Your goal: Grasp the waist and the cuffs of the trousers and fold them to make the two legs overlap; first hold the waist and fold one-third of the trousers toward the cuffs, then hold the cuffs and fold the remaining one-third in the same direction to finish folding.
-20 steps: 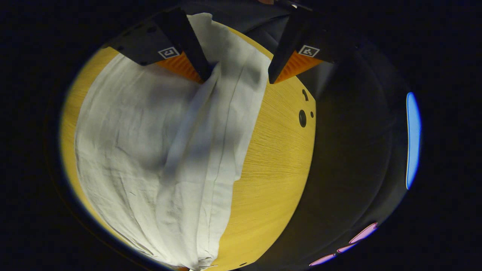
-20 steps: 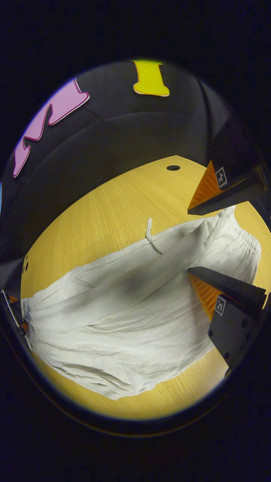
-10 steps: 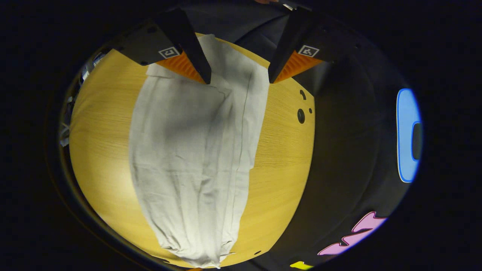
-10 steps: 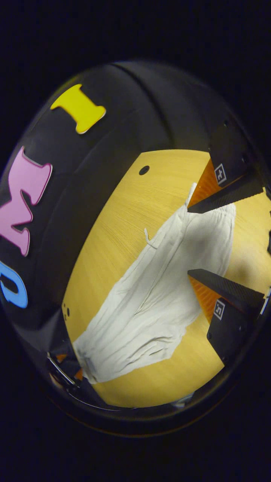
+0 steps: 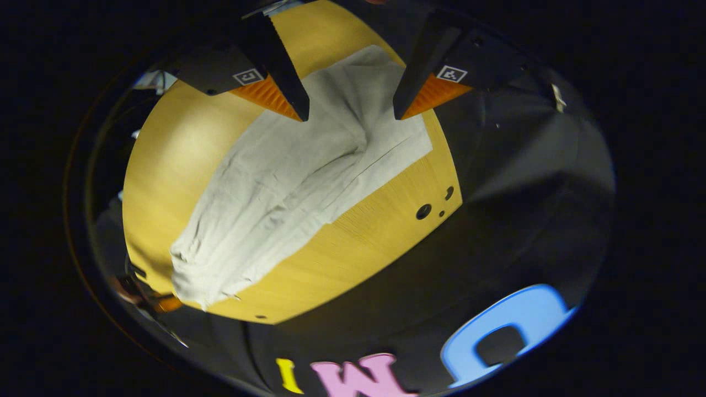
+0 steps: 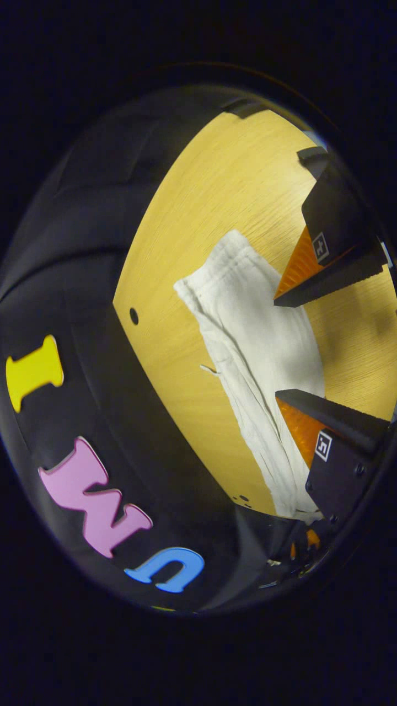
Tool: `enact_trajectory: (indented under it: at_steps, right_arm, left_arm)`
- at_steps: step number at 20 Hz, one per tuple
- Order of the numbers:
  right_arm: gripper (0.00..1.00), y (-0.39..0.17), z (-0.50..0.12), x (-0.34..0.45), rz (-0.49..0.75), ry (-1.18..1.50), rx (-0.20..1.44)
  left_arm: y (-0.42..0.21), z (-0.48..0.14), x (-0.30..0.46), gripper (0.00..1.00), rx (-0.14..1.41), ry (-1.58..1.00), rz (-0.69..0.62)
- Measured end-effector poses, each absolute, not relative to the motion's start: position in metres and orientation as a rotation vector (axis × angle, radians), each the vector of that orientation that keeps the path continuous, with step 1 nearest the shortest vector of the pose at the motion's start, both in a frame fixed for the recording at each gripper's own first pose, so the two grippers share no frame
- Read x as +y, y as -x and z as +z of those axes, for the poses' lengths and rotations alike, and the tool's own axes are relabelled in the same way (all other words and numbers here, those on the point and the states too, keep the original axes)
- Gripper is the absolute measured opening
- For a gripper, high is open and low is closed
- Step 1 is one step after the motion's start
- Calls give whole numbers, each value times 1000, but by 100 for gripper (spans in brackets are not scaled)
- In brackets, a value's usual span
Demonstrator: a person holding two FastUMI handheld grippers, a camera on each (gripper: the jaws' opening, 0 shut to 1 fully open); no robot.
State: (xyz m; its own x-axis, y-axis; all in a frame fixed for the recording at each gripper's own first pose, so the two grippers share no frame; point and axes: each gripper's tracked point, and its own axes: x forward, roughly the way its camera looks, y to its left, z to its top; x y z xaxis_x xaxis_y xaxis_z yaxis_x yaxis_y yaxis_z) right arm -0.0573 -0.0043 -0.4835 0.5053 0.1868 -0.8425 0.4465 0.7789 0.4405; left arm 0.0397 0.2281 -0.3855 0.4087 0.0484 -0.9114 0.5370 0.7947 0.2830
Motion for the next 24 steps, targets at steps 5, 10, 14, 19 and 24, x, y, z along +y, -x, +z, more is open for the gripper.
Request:
enact_trajectory:
  at_steps: [5,10,14,19,24]
  right_arm:
    - [94,80,-510,-32,-395,-828,1060]
    - [94,64,-537,-46,-501,-932,1033]
    - [94,38,-548,-59,-575,-967,975]
    - [20,53,-564,-66,-687,-1034,977]
    - [8,50,-569,-63,-668,-1065,956]
  left_arm:
    - [-23,-389,219,98,1022,-84,-26]
    - [-8,-399,211,96,952,248,144]
    - [4,-406,209,96,944,412,242]
    - [21,-424,211,92,945,579,351]
    - [3,-450,219,92,876,760,450]
